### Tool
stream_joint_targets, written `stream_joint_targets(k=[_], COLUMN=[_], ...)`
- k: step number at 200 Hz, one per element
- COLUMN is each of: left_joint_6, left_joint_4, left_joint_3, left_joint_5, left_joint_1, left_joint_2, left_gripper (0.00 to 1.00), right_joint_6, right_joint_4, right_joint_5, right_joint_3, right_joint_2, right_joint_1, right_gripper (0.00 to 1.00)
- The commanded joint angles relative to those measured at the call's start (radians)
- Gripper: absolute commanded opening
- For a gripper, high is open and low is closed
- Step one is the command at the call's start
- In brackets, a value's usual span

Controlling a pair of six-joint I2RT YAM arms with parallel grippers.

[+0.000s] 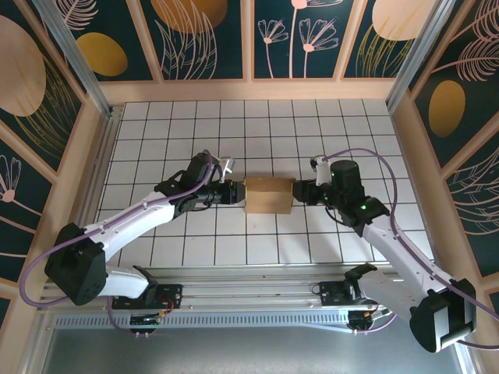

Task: Fold the paper box

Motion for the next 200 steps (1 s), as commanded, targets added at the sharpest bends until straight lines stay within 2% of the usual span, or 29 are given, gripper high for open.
stream_joint_targets(k=[1,14,32,52,63,79,90,97,105,119,136,157,200], left_joint_6=[-0.006,-0.012,-0.019,-0.050,-0.096,-0.180,-0.275,-0.322,-0.352,-0.361,-0.324,-0.353,-0.405], left_joint_4=[-0.015,-0.002,-0.001,-0.045,-0.084,-0.081,-0.042,-0.017,-0.009,-0.047,-0.088,-0.075,0.033], left_joint_3=[0.002,0.003,0.016,0.056,0.113,0.140,0.126,0.115,0.114,0.143,0.174,0.151,0.073], left_joint_5=[0.052,0.082,0.079,-0.018,-0.104,-0.176,-0.199,-0.194,-0.189,-0.212,-0.223,-0.201,-0.106], left_joint_1=[-0.001,0.000,-0.001,-0.001,0.000,-0.001,0.001,0.001,0.001,0.002,0.002,0.002,0.003], left_joint_2=[-0.045,-0.071,-0.114,-0.140,-0.132,-0.114,-0.109,-0.105,-0.095,-0.062,-0.017,0.018,0.052], left_gripper=[0.36,0.36,0.36,0.33,0.33,0.46,0.47,0.49,0.56,0.62,0.64,0.64,0.61], right_joint_6=[0.023,0.044,0.105,0.234,0.302,0.359,0.357,0.344,0.326,0.306,0.297,0.306,0.305], right_joint_4=[0.034,0.061,0.086,0.073,0.052,-0.007,-0.064,-0.105,-0.147,-0.183,-0.177,-0.148,-0.109], right_joint_5=[-0.024,-0.036,-0.036,-0.035,-0.088,-0.168,-0.200,-0.206,-0.204,-0.218,-0.240,-0.251,-0.241], right_joint_3=[0.011,0.011,0.031,0.083,0.114,0.163,0.201,0.227,0.249,0.262,0.248,0.212,0.135], right_joint_2=[-0.049,-0.076,-0.101,-0.073,-0.029,0.060,0.126,0.164,0.202,0.248,0.265,0.252,0.232], right_joint_1=[0.005,0.005,-0.004,-0.040,-0.078,-0.126,-0.143,-0.146,-0.146,-0.144,-0.138,-0.133,-0.133], right_gripper=[0.50,0.56,0.58,0.53,0.49,0.49,0.47,0.47,0.47,0.49,0.53,0.55,0.53])
